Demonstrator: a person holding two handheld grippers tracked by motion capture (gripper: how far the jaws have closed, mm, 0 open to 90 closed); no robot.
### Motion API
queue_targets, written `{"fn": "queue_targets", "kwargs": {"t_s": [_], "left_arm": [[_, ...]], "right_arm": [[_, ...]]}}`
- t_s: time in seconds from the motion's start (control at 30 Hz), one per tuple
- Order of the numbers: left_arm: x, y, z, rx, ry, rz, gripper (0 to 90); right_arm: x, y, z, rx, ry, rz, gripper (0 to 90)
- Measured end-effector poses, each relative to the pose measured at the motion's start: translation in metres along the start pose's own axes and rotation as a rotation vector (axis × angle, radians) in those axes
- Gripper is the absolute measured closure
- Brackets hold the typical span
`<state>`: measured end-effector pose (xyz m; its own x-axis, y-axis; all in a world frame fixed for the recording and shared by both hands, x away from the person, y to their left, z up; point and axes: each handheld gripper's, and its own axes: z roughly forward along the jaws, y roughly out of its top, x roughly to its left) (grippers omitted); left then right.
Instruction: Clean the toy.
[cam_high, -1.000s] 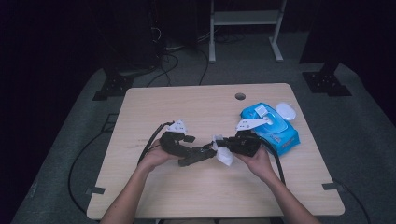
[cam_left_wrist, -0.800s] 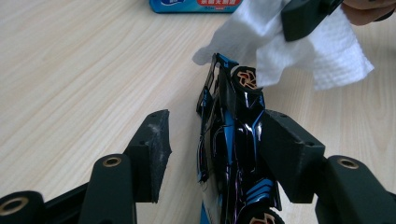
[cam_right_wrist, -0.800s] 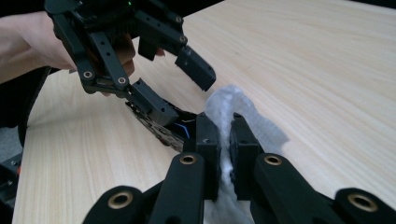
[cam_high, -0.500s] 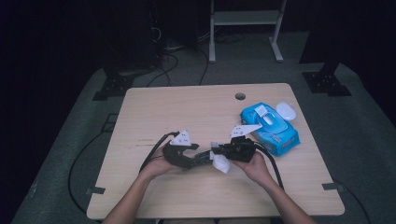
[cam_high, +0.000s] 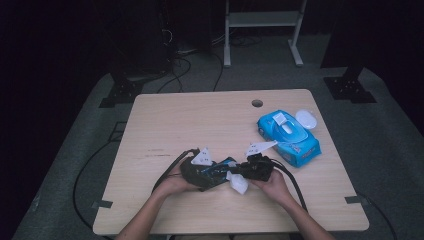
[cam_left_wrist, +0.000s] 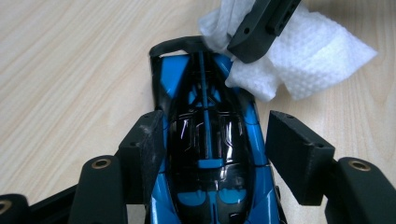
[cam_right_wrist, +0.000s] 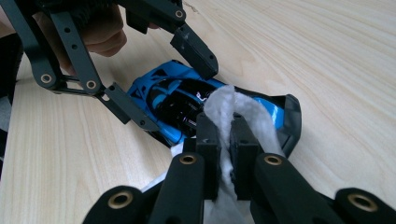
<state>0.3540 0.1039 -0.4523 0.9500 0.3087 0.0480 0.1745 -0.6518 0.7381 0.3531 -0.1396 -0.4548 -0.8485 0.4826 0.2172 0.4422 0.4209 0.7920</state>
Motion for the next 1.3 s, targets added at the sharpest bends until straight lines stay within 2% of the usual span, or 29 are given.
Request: {"fn": "queue_targets", "kwargs": {"t_s": [0.2,0.33,0.4,0.6,0.63,0.7,0.73,0.8,0.93,1.2,1.3], "left_arm": [[0.000,0.000,-0.008,-0.022,0.009,-0.002,34.7],[0.000,0.000,-0.015,-0.047,0.013,-0.016,33.0],[-0.001,0.001,-0.017,-0.046,0.018,-0.002,32.9],[0.000,0.001,-0.022,-0.060,0.039,-0.005,32.2],[0.000,0.001,-0.022,-0.057,0.052,-0.010,32.1],[0.001,0.001,-0.023,-0.058,0.052,-0.011,31.4],[0.001,0.001,-0.024,-0.058,0.052,-0.010,31.4],[-0.001,0.001,-0.024,-0.065,0.049,-0.013,30.7],[-0.001,0.001,-0.026,-0.076,0.055,-0.013,29.6],[0.000,-0.001,-0.034,-0.088,0.070,-0.023,28.3],[-0.001,-0.003,-0.037,-0.099,0.098,-0.028,28.0]], "right_arm": [[0.000,-0.001,-0.013,-0.029,-0.006,0.008,84.7],[-0.004,-0.001,-0.027,-0.041,-0.034,-0.002,84.6],[-0.009,-0.004,-0.034,-0.038,-0.053,0.007,84.6],[-0.020,-0.017,-0.051,-0.020,-0.098,0.020,84.3],[-0.023,-0.020,-0.053,-0.016,-0.102,0.017,81.5],[-0.028,-0.024,-0.057,-0.001,-0.122,0.035,60.7],[-0.031,-0.026,-0.059,0.001,-0.116,0.053,60.0],[-0.034,-0.029,-0.065,-0.018,-0.138,0.057,53.3],[-0.035,-0.031,-0.076,-0.025,-0.144,0.059,49.0],[-0.035,-0.032,-0.095,-0.040,-0.161,0.049,46.9],[-0.035,-0.033,-0.101,-0.052,-0.174,0.050,44.7]]}}
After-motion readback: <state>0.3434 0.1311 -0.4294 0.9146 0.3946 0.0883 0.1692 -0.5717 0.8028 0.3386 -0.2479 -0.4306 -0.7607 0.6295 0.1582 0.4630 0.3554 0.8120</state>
